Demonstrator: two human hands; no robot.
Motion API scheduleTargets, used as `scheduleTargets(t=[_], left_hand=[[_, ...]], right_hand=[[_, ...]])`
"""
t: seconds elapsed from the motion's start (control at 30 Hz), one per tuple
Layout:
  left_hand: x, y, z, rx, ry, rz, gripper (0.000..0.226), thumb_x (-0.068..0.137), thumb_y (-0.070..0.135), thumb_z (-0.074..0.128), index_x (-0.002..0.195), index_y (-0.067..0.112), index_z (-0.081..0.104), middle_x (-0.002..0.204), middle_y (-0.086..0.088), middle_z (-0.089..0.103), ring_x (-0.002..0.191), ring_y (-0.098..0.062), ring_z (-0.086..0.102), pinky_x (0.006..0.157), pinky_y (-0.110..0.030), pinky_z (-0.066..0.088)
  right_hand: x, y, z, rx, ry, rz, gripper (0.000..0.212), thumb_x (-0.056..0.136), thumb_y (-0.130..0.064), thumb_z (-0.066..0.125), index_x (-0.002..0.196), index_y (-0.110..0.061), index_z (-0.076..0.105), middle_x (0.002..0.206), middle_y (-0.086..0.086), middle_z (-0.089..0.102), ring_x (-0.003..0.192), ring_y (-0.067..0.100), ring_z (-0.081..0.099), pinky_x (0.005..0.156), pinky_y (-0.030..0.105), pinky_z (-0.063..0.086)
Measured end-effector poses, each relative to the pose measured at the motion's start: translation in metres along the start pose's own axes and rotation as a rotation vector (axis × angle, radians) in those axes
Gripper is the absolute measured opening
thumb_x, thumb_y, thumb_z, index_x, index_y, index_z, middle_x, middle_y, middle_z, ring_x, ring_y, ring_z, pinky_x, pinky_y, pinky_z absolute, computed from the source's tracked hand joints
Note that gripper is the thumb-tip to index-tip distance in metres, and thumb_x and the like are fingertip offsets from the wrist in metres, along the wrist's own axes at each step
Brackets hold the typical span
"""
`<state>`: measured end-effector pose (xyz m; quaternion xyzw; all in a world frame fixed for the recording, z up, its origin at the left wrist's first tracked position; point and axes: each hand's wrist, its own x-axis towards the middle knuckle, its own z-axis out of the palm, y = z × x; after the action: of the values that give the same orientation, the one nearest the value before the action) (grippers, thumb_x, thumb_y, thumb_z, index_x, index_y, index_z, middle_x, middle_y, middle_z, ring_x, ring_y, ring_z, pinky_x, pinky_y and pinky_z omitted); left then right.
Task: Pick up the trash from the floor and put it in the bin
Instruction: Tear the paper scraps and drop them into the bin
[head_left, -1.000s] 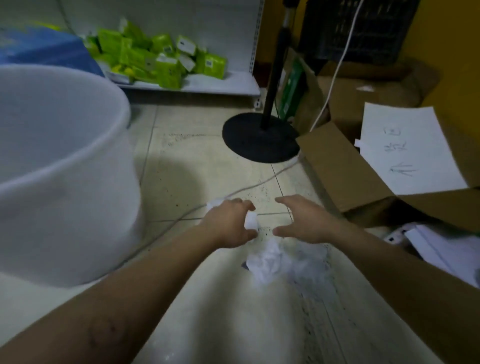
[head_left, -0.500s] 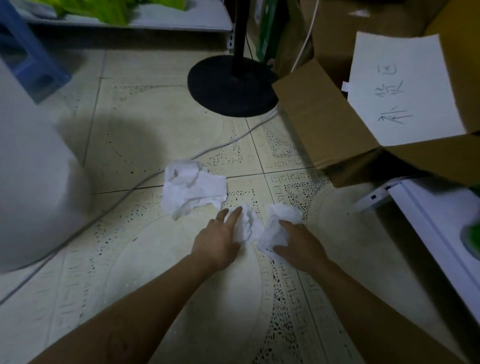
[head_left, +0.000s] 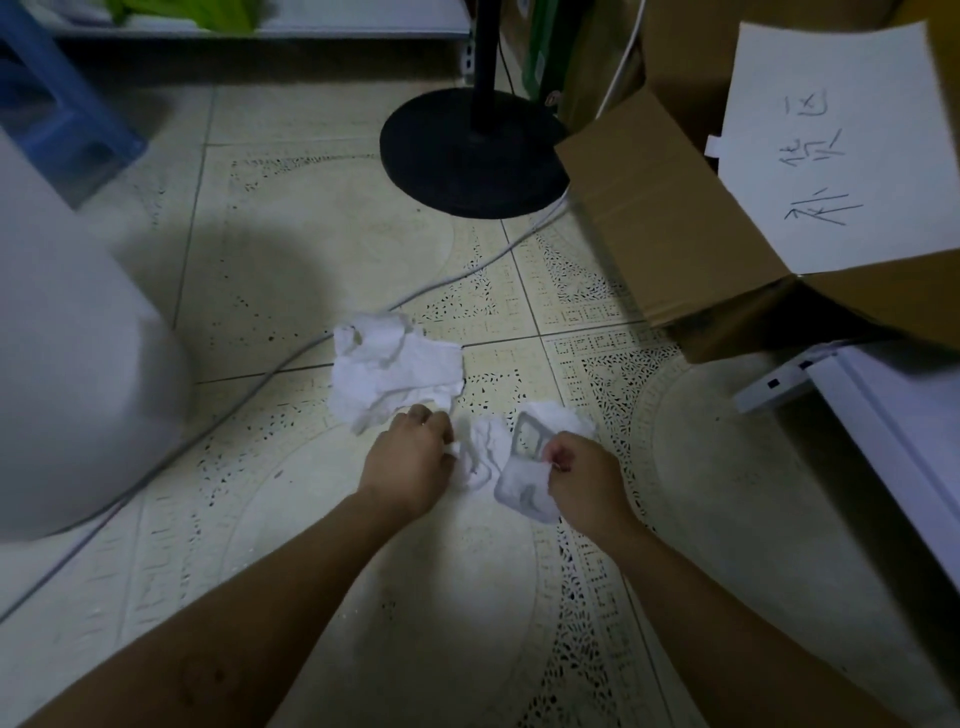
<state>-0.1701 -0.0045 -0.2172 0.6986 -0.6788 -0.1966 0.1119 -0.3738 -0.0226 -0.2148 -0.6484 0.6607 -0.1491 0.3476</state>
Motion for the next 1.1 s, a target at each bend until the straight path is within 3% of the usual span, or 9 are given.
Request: scheduleTargets(t=[0.07, 0.13, 0.3, 0.43, 0.53, 0.73, 0.83, 1.0, 1.1], left_hand=[[0.003, -0.002, -0.013, -0.063, 0.069, 0.012, 0.009, 0.089, 0.015, 0.05, 0.096, 0.013, 0.054, 0.095, -0.009, 0.062, 0.08, -0.024, 0.055, 0.063, -0.035, 0.048], [0.007, -0.002, -0.028, -0.125, 0.108, 0.002, 0.003, 0.091, 0.013, 0.047, 0.093, 0.014, 0.048, 0.085, -0.009, 0.065, 0.069, -0.024, 0.056, 0.057, -0.036, 0.049], [0.01, -0.004, -0.056, -0.196, 0.138, 0.035, 0.005, 0.091, 0.021, 0.054, 0.092, 0.015, 0.055, 0.078, -0.005, 0.067, 0.063, -0.022, 0.06, 0.055, -0.032, 0.047], [0.009, -0.01, -0.078, -0.172, 0.15, 0.027, 0.013, 0.09, 0.028, 0.055, 0.098, 0.018, 0.059, 0.072, -0.001, 0.066, 0.06, -0.018, 0.057, 0.056, -0.029, 0.046], [0.011, -0.015, -0.102, -0.151, 0.163, 0.007, 0.015, 0.09, 0.032, 0.054, 0.099, 0.02, 0.056, 0.062, 0.001, 0.06, 0.063, -0.02, 0.052, 0.051, -0.028, 0.043], [0.015, -0.012, -0.163, -0.02, 0.155, 0.109, 0.019, 0.091, 0.031, 0.053, 0.108, 0.023, 0.058, 0.093, -0.006, 0.07, 0.067, -0.019, 0.059, 0.049, -0.022, 0.037], [0.017, -0.011, -0.2, 0.008, 0.194, 0.111, 0.019, 0.091, 0.03, 0.054, 0.108, 0.022, 0.059, 0.093, -0.004, 0.069, 0.063, -0.015, 0.054, 0.046, -0.02, 0.03], [0.012, -0.017, -0.266, 0.081, 0.27, 0.111, 0.023, 0.091, 0.033, 0.055, 0.112, 0.023, 0.059, 0.086, 0.0, 0.064, 0.068, -0.017, 0.057, 0.057, -0.028, 0.045], [0.006, -0.027, -0.306, 0.092, 0.311, 0.113, 0.023, 0.09, 0.035, 0.055, 0.112, 0.025, 0.06, 0.091, -0.002, 0.066, 0.077, -0.021, 0.06, 0.066, -0.033, 0.051]], right_hand=[[0.003, -0.011, -0.004, 0.107, 0.052, -0.004, 0.024, 0.084, 0.008, 0.049, 0.07, -0.008, 0.06, 0.068, 0.004, 0.063, 0.06, 0.021, 0.064, 0.051, 0.025, 0.049], [0.008, -0.02, -0.009, 0.165, 0.081, -0.033, 0.019, 0.084, 0.007, 0.05, 0.071, -0.003, 0.061, 0.065, 0.008, 0.061, 0.057, 0.027, 0.062, 0.051, 0.032, 0.048], [0.014, -0.036, -0.013, 0.057, -0.028, -0.129, 0.027, 0.086, 0.006, 0.046, 0.077, -0.007, 0.067, 0.059, -0.006, 0.055, 0.047, 0.014, 0.047, 0.041, 0.013, 0.034], [0.021, -0.054, -0.014, 0.179, -0.038, -0.038, 0.028, 0.086, 0.003, 0.046, 0.073, -0.01, 0.068, 0.062, 0.01, 0.064, 0.051, 0.02, 0.055, 0.051, 0.023, 0.042], [0.026, -0.077, -0.018, 0.392, -0.148, 0.085, 0.017, 0.083, -0.019, 0.064, 0.078, -0.003, 0.066, 0.072, 0.012, 0.065, 0.065, 0.022, 0.061, 0.065, 0.033, 0.049], [0.033, -0.139, -0.032, 0.357, -0.162, -0.032, 0.019, 0.077, -0.001, 0.065, 0.078, -0.019, 0.06, 0.078, 0.001, 0.059, 0.07, 0.016, 0.055, 0.059, 0.024, 0.043], [0.035, -0.174, -0.042, 0.354, -0.156, -0.081, 0.022, 0.077, -0.001, 0.063, 0.084, -0.022, 0.063, 0.088, -0.001, 0.062, 0.075, 0.01, 0.057, 0.055, 0.018, 0.043], [0.03, -0.234, -0.058, 0.317, -0.078, -0.172, 0.025, 0.073, 0.003, 0.064, 0.076, -0.022, 0.064, 0.085, 0.007, 0.063, 0.078, 0.022, 0.059, 0.061, 0.028, 0.05], [0.025, -0.285, -0.069, 0.353, -0.072, -0.272, 0.024, 0.076, 0.002, 0.068, 0.091, -0.017, 0.065, 0.1, 0.011, 0.063, 0.086, 0.028, 0.066, 0.073, 0.041, 0.06]])
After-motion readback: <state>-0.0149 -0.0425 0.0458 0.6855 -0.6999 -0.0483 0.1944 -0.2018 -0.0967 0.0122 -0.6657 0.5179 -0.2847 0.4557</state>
